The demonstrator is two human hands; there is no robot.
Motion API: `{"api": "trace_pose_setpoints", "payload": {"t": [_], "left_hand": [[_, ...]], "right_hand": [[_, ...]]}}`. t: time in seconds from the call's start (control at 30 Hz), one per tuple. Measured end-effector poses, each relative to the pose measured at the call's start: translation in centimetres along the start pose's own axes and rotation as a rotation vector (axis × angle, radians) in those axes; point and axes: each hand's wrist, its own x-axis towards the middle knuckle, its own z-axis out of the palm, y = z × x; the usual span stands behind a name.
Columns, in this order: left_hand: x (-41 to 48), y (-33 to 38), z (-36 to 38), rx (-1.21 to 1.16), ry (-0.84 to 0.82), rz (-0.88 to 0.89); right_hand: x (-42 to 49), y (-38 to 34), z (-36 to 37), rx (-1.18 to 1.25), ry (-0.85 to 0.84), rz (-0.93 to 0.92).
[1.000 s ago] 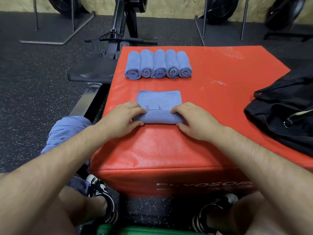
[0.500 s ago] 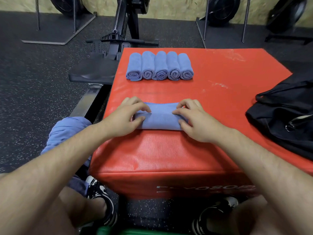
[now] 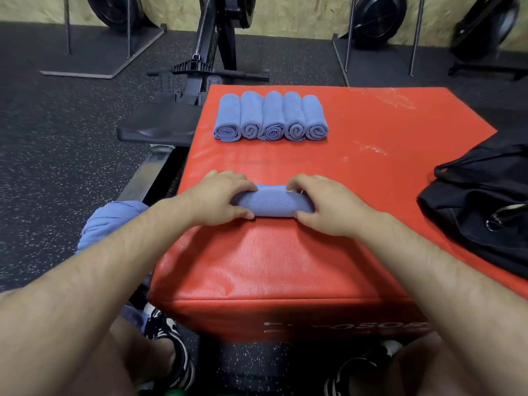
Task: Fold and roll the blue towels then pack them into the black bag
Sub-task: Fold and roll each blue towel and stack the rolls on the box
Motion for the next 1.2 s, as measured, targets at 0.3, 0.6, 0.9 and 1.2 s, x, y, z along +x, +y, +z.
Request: {"api": "trace_pose_setpoints", "payload": {"t": [0.3,0.6,0.9,1.2], "left_hand": [[-0.6,1.3,0.1,-0.103,0.104,0.050],[1.3,0.5,0.9,-0.018,0.099,0.039],[3.8,-1.7,1.9,0.000,-0.040,-0.010],[4.5,-2.9,-3.5,-0.504,0.055,-0.109]], "right_hand": [[0.3,0.4,-0.2,0.096,-0.058,0.045],[0.9,0.2,-0.1,-0.050,0.125,0.059],[3.1,2.0,0.8,0.076,-0.041,0.145],[5.1,2.4,-2.2,0.383,0.247,0.196]]}}
